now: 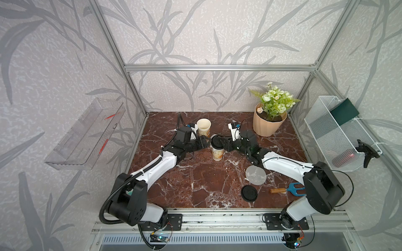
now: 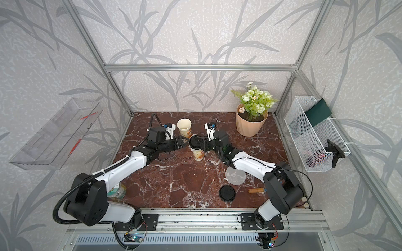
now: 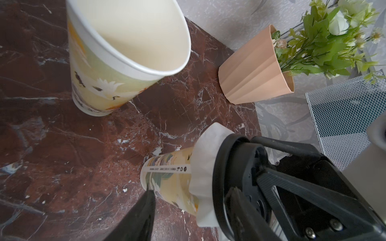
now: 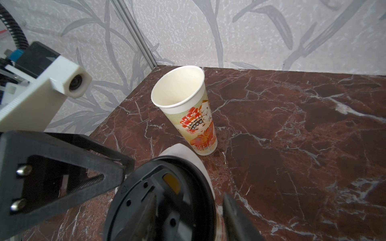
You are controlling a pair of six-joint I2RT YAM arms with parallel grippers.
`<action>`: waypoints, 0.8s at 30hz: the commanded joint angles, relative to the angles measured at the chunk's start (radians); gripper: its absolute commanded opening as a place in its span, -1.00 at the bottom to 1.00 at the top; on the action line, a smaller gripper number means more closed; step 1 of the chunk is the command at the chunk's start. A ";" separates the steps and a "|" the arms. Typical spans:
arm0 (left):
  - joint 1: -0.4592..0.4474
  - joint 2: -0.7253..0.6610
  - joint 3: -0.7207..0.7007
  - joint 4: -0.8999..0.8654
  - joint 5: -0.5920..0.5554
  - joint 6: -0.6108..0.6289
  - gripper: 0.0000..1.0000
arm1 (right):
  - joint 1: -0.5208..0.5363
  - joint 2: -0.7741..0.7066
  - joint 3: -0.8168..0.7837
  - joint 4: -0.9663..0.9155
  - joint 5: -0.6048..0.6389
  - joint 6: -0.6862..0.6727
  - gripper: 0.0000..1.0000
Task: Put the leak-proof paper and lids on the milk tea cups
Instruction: Secure the cup lid on the cup.
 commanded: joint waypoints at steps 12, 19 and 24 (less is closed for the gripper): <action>-0.012 0.090 -0.066 0.147 0.039 -0.024 -0.05 | 0.009 0.095 -0.029 -0.252 0.026 -0.050 0.03; -0.017 0.158 -0.137 0.107 0.029 -0.031 -0.20 | 0.010 0.097 -0.026 -0.257 0.030 -0.053 0.02; -0.018 0.252 -0.217 0.130 0.015 -0.047 -0.26 | 0.013 0.100 -0.026 -0.259 0.035 -0.054 0.01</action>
